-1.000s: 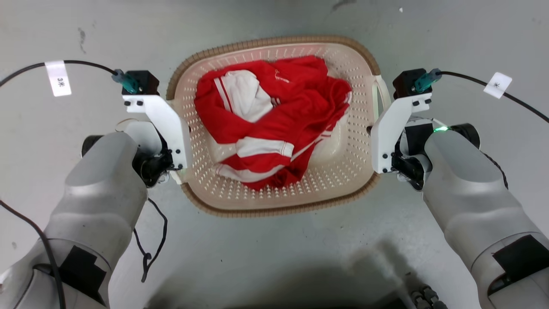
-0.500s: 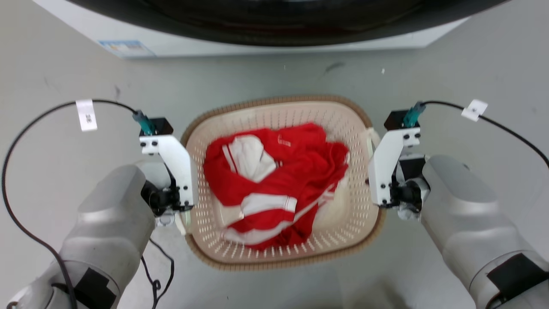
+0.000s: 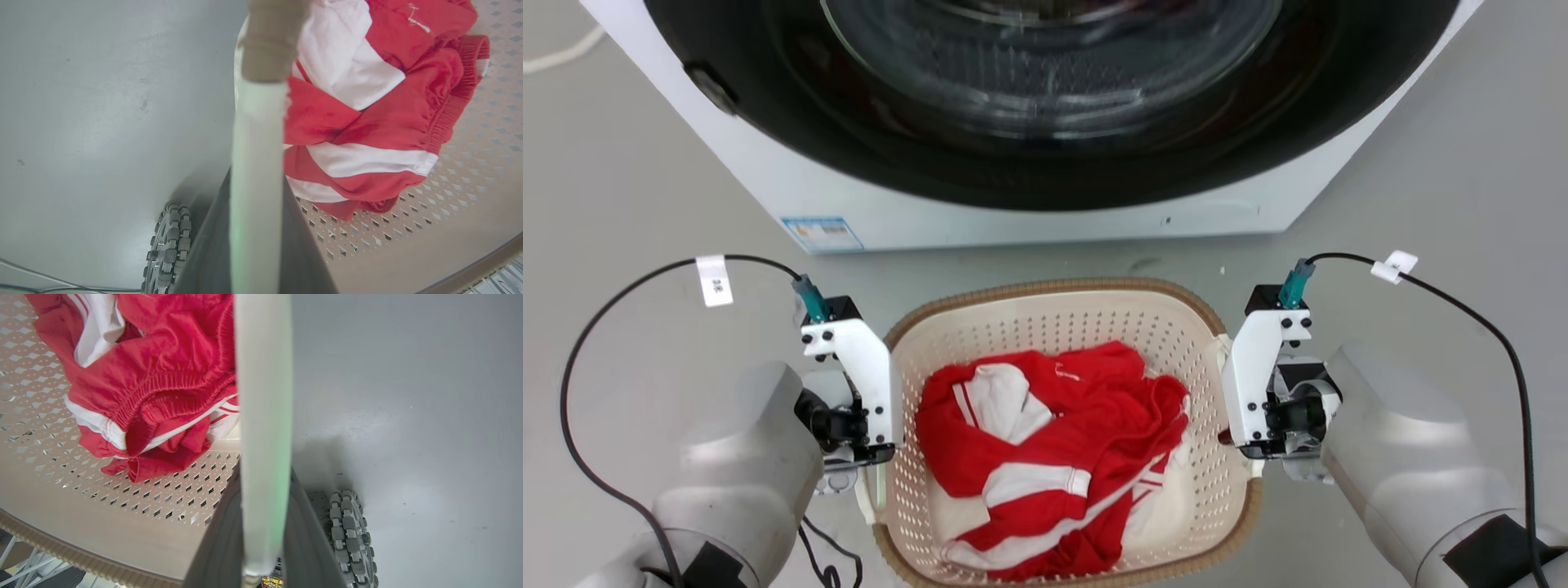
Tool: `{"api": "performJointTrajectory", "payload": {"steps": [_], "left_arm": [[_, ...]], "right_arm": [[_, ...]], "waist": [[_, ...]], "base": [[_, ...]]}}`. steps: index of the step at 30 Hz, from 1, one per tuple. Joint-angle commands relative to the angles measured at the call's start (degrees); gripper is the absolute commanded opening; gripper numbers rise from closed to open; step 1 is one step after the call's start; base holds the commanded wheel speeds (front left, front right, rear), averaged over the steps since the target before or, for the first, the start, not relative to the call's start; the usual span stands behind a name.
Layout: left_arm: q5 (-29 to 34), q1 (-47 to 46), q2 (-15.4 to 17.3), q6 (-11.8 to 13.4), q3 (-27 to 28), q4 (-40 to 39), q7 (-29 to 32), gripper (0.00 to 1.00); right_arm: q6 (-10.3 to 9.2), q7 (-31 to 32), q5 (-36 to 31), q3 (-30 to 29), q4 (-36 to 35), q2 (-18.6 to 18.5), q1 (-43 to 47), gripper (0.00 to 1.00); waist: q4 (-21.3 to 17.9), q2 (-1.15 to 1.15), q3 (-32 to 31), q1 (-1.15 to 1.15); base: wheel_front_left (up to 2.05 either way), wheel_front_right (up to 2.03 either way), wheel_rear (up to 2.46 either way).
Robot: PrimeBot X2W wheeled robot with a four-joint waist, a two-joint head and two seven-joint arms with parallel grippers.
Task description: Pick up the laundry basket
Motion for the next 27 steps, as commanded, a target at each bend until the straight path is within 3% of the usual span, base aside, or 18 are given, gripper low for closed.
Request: {"api": "performJointTrajectory", "payload": {"steps": [1, 27], "left_arm": [[-0.5, 0.9, -1.3, -0.3, 0.1, -0.3, 0.3, 0.00], [-4.0, 9.0, -4.4, 0.8, 0.2, 2.3, 8.3, 0.00]], "right_arm": [[0.20, 0.7, 0.8, 0.2, -0.1, 1.0, 0.9, 0.00], [0.24, 8.1, 7.1, 2.1, 1.0, 1.2, 9.1, 0.00]], "waist": [[-0.2, 0.00, -3.0, 0.01], [0.2, 0.00, -21.0, 0.01]], "base": [[0.00, 0.00, 0.00], [0.00, 0.00, 0.00]]}}
